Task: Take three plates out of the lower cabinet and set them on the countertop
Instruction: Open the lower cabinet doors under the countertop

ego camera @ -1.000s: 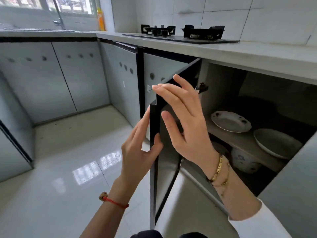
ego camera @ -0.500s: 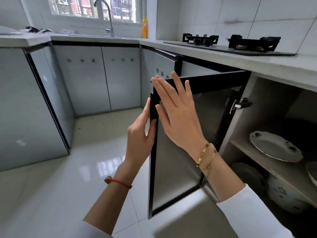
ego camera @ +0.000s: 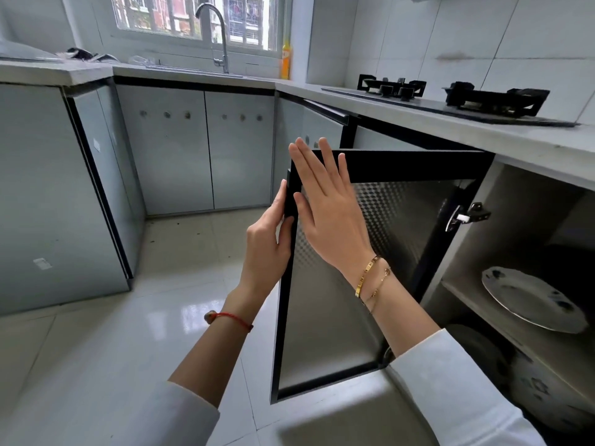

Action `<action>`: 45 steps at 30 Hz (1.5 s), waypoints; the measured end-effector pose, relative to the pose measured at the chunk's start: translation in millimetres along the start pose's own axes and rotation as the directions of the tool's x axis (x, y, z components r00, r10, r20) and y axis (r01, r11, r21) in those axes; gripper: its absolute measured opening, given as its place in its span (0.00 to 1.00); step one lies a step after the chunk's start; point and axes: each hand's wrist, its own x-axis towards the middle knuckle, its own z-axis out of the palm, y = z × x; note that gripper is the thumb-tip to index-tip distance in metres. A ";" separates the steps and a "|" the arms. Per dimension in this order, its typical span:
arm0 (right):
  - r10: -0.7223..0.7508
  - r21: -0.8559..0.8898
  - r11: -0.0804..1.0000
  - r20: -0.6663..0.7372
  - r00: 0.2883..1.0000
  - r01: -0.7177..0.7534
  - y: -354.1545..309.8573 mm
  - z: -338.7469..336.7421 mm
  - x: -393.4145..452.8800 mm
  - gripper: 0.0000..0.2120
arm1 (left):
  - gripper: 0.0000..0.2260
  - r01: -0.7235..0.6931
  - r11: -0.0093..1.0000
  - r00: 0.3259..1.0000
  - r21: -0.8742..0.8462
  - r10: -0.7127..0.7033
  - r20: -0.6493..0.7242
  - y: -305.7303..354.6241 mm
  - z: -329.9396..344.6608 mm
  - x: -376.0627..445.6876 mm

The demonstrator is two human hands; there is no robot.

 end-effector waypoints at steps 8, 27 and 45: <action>0.007 0.018 1.000 0.022 1.000 -0.007 -0.9 -12.4 -10.9 0.27 | 0.23 0.009 0.999 1.000 -0.040 -0.010 -0.020 7.2 1.3 -7.9; 0.345 -0.252 0.900 -0.084 0.935 -0.355 73.6 -120.0 -133.2 0.24 | 0.20 -0.194 0.959 0.975 -0.205 0.212 0.069 79.0 96.9 -37.7; 0.476 -0.578 0.490 -0.450 0.756 -0.653 150.6 -292.2 -259.1 0.24 | 0.23 0.193 0.755 0.672 -0.627 0.364 0.645 249.1 296.0 -99.6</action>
